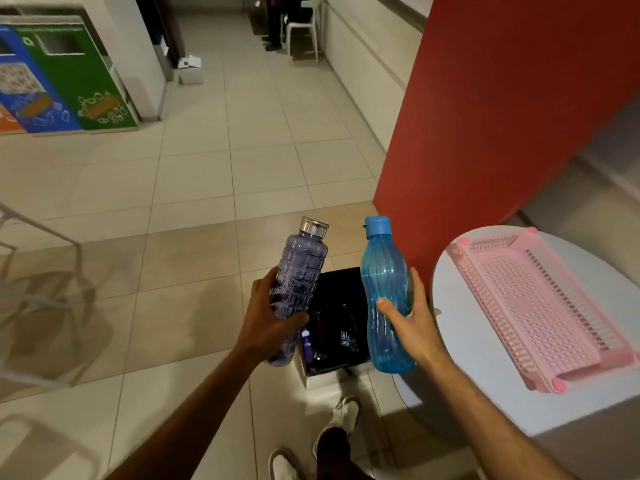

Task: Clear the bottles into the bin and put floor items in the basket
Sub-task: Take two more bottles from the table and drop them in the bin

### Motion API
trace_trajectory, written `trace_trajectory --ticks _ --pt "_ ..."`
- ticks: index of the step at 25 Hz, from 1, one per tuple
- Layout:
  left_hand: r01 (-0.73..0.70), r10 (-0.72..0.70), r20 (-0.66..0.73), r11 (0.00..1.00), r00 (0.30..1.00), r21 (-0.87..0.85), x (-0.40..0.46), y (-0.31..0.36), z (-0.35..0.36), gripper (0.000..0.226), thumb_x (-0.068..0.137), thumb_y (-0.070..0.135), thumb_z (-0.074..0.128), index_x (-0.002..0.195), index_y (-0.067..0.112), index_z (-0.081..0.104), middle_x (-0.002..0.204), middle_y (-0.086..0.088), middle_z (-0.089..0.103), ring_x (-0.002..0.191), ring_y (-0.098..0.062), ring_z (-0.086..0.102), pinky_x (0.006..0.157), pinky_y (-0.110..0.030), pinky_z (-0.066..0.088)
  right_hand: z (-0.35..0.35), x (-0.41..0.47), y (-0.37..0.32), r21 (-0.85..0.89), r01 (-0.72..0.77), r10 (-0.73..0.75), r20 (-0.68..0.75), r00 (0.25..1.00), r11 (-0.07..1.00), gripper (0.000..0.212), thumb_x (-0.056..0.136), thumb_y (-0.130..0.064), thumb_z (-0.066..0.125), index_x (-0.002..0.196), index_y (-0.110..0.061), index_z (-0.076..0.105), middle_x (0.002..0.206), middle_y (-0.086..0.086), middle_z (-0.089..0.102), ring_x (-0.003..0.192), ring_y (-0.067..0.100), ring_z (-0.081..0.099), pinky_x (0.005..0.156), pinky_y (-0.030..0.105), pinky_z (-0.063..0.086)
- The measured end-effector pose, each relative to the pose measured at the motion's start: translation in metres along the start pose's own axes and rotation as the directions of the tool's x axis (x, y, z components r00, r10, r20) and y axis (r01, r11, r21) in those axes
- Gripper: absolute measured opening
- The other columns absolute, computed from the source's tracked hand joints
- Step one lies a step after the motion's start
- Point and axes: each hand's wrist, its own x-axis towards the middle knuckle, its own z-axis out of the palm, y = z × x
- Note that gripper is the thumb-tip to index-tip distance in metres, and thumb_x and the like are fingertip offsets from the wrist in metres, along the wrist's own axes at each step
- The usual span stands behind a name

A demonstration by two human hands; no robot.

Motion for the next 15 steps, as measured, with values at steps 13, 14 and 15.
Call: trace_trajectory --ticks 13,14,15 --pt "0.201 -0.204 0.013 0.972 0.979 0.125 0.12 -0.05 0.046 0.095 0.066 0.038 0.088 0.144 0.034 0.033 0.126 0.009 0.044 0.114 -0.013 0.057 0.092 -0.038 0.057 0.018 0.154 0.052 -0.032 -0.193 0.196 0.181 0.964 0.981 0.087 0.075 -0.029 0.084 0.145 -0.043 0.032 0.127 -0.01 0.059 0.109 0.011 0.064 0.079 0.031 0.059" --pt "0.218 -0.221 0.007 0.967 0.975 0.128 0.125 -0.06 0.054 0.095 0.065 0.037 0.087 0.144 0.034 0.034 0.126 0.008 0.044 0.114 -0.014 0.057 0.093 -0.041 0.057 0.023 0.158 0.068 -0.057 -0.217 0.224 0.173 0.959 0.974 0.086 0.073 -0.037 0.084 0.143 -0.043 0.035 0.125 -0.01 0.061 0.108 0.01 0.065 0.079 0.029 0.059" --pt "0.235 -0.239 0.019 0.963 0.971 0.132 0.132 -0.072 0.06 0.096 0.064 0.036 0.087 0.144 0.033 0.034 0.126 0.007 0.044 0.114 -0.015 0.057 0.093 -0.043 0.057 0.028 0.165 0.086 -0.08 -0.263 0.274 0.179 0.945 0.961 0.086 0.071 -0.041 0.085 0.143 -0.042 0.036 0.124 -0.01 0.063 0.106 0.011 0.067 0.08 0.033 0.06"
